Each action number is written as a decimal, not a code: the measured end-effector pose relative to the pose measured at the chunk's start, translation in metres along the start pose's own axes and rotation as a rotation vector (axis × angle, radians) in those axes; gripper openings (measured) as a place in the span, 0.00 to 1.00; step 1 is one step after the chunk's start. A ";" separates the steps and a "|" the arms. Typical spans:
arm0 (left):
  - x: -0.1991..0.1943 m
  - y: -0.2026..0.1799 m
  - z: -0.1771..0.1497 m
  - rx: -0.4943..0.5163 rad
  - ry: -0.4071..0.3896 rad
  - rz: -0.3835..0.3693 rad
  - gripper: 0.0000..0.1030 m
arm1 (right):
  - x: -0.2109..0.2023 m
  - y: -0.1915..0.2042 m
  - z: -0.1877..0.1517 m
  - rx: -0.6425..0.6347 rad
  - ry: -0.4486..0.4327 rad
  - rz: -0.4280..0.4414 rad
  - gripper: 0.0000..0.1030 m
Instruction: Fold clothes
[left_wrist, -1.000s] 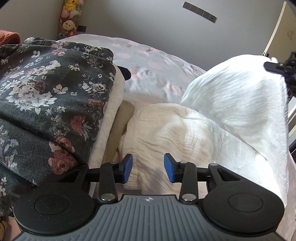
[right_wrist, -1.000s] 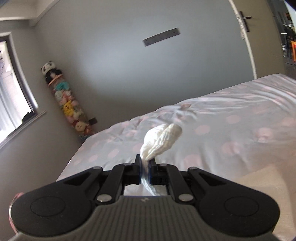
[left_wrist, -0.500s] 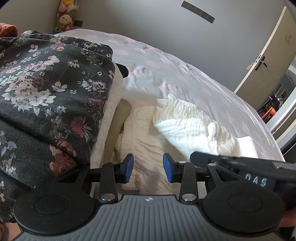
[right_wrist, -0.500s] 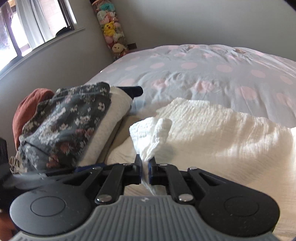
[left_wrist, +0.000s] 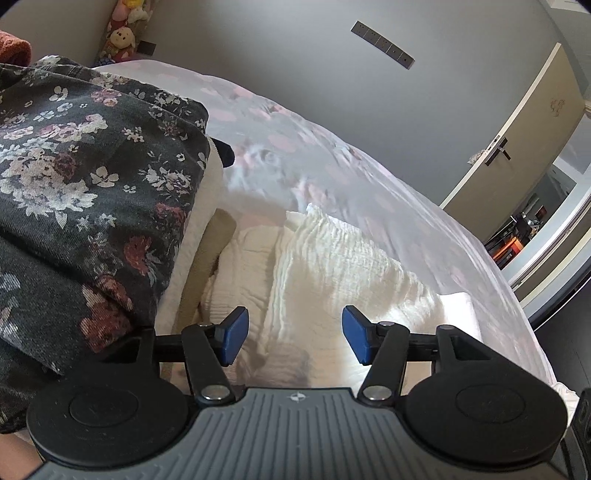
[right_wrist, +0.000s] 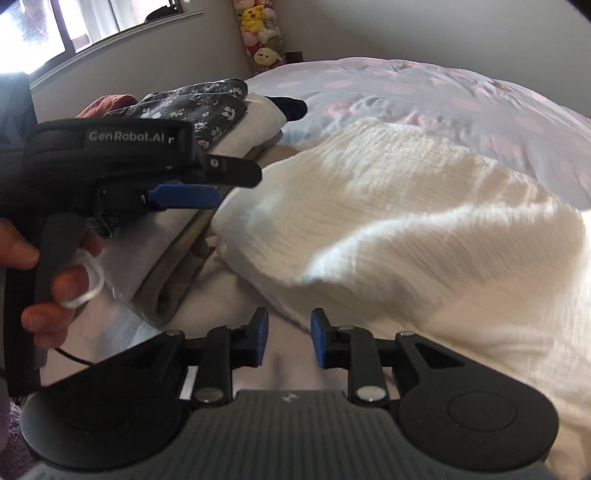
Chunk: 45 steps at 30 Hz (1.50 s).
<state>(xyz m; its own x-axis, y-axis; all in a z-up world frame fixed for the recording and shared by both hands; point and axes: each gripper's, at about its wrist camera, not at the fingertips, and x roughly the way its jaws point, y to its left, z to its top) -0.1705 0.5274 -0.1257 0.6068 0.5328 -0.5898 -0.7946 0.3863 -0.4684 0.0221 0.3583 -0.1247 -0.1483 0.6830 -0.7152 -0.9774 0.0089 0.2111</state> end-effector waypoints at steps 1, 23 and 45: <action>0.000 -0.001 0.000 0.005 -0.006 -0.002 0.56 | -0.009 -0.004 -0.010 0.020 -0.008 -0.008 0.32; 0.029 -0.016 -0.017 0.130 0.010 0.113 0.33 | -0.085 -0.120 -0.092 0.142 -0.112 -0.705 0.41; 0.019 -0.020 -0.021 0.255 0.063 0.267 0.26 | -0.097 -0.158 -0.112 0.301 -0.084 -0.715 0.09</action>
<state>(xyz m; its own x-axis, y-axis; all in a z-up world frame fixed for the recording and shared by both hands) -0.1424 0.5136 -0.1411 0.3717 0.5959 -0.7118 -0.9000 0.4194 -0.1188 0.1739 0.2091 -0.1634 0.5261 0.4893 -0.6956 -0.7465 0.6575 -0.1021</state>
